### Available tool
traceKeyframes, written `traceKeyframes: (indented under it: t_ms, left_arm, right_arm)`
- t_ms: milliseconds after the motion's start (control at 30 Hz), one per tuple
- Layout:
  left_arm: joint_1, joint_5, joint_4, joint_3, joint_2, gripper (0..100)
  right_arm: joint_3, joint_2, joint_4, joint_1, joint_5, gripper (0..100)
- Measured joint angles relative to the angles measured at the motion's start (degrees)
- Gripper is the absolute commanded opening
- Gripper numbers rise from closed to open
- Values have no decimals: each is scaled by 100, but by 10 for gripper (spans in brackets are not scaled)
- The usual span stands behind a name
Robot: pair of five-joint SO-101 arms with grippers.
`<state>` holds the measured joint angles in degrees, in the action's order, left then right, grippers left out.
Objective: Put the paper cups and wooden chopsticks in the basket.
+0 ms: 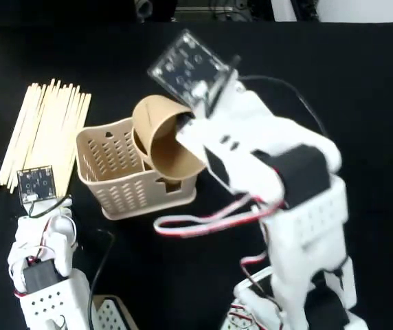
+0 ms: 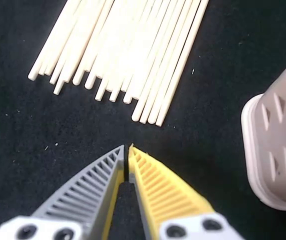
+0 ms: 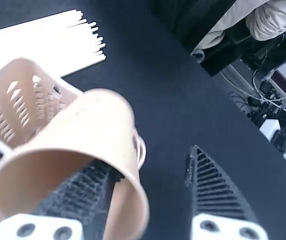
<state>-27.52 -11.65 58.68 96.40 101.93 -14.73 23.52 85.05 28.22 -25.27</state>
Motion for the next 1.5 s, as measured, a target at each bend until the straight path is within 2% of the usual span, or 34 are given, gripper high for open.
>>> traceKeyframes:
  t_ms: [133, 300, 567, 633, 733, 800, 900, 1100, 1300, 1400, 1500]
  left_arm:
    - [0, 0, 0, 0, 0, 30]
    - [0, 0, 0, 0, 0, 30]
    - [0, 0, 0, 0, 0, 30]
    - [0, 0, 0, 0, 0, 30]
    - [0, 0, 0, 0, 0, 30]
    - [0, 0, 0, 0, 0, 30]
    - [0, 0, 0, 0, 0, 30]
    - [0, 0, 9, 0, 0, 30]
    - [-536, -510, 958, -1116, 0, 30]
    - [-668, -607, 1134, -1785, 44, 30]
    - [-668, -651, 1152, -2198, 9, 30]
  right_arm:
    - [0, -396, -431, 0, 26, 211]
    - [-598, -765, -448, 0, 141, 211]
    - [-1345, -1196, 308, 149, 185, 209]
    - [-1538, -1178, 580, 70, 185, 157]
    - [-1811, -1064, 1073, -281, 185, 5]
    - [-1925, -818, 1345, -563, 185, 47]
    - [-1829, -299, 1407, -1037, 185, 14]
    - [-18, 738, 1371, -1899, 185, 12]
    - [2892, 2549, 9, -2655, 185, 13]
    - [4369, 3516, -633, -2796, 202, 13]
    - [5512, 3736, -941, -2831, 193, 12]
